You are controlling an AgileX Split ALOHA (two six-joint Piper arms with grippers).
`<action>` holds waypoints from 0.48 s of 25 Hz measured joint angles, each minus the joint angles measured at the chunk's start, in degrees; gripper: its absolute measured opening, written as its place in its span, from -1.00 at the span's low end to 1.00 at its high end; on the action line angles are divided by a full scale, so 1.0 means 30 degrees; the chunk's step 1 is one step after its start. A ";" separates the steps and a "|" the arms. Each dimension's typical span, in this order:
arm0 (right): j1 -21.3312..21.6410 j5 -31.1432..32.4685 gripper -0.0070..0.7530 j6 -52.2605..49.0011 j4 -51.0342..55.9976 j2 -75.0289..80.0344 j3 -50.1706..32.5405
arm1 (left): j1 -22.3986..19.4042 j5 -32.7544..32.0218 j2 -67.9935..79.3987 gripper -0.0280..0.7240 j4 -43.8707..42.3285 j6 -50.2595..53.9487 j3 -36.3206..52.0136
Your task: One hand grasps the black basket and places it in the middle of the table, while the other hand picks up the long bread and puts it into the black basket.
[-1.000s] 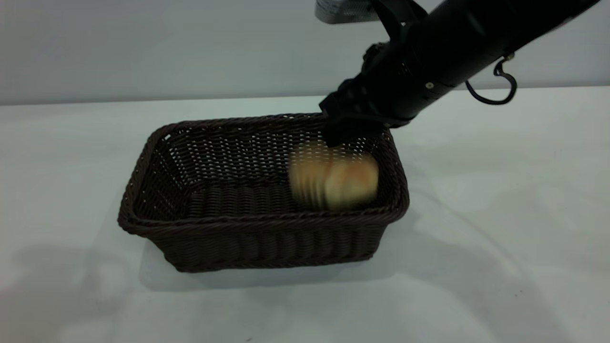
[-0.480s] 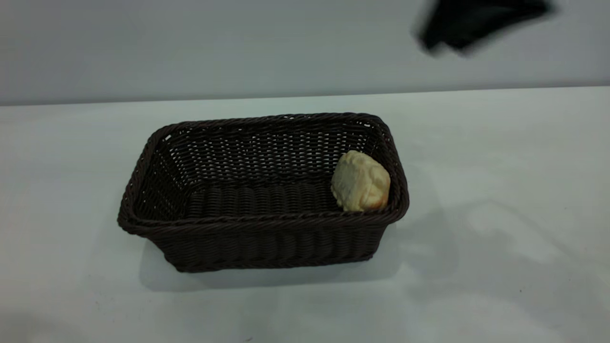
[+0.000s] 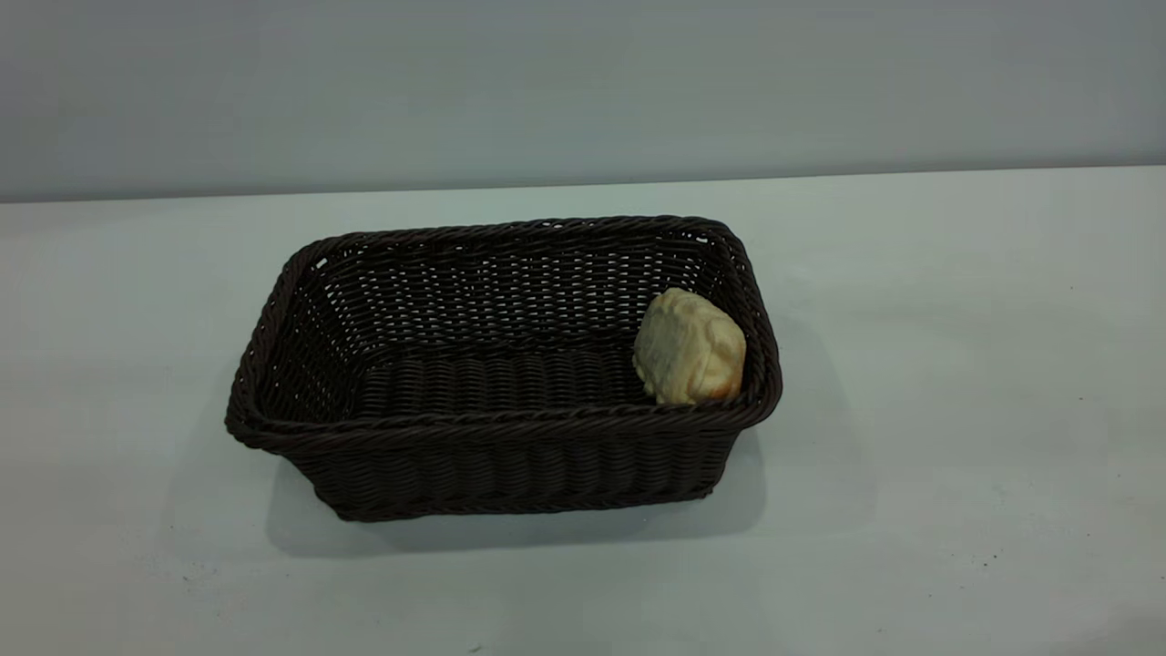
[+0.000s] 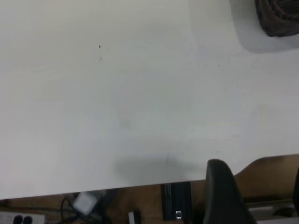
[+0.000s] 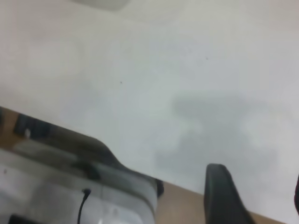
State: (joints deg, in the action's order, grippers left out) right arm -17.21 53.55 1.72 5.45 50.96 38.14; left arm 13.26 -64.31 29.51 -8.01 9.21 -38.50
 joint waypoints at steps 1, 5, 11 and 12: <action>0.0000 -0.0122 -0.03 -0.0006 0.0000 -0.1309 -0.0537 | 0.0000 0.0000 -0.0578 0.23 0.0000 0.0000 0.0361; 0.0000 0.0009 -0.03 -0.0064 -0.0016 -0.5930 -0.2495 | 0.0000 0.0177 -0.2551 0.23 0.0102 0.0181 0.1986; 0.0000 0.0748 -0.03 -0.0064 -0.0054 -1.0406 -0.3294 | 0.0000 0.0151 -0.5171 0.23 0.1671 -0.0473 0.2968; 0.0000 0.0910 -0.03 -0.0064 -0.0054 -1.0838 -0.3294 | 0.0000 -0.0058 -0.5586 0.23 0.1918 -0.0584 0.2984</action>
State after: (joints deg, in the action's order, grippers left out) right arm -17.21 56.29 1.53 5.29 18.44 28.26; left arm 13.26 -64.48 12.75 -2.26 7.45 -29.54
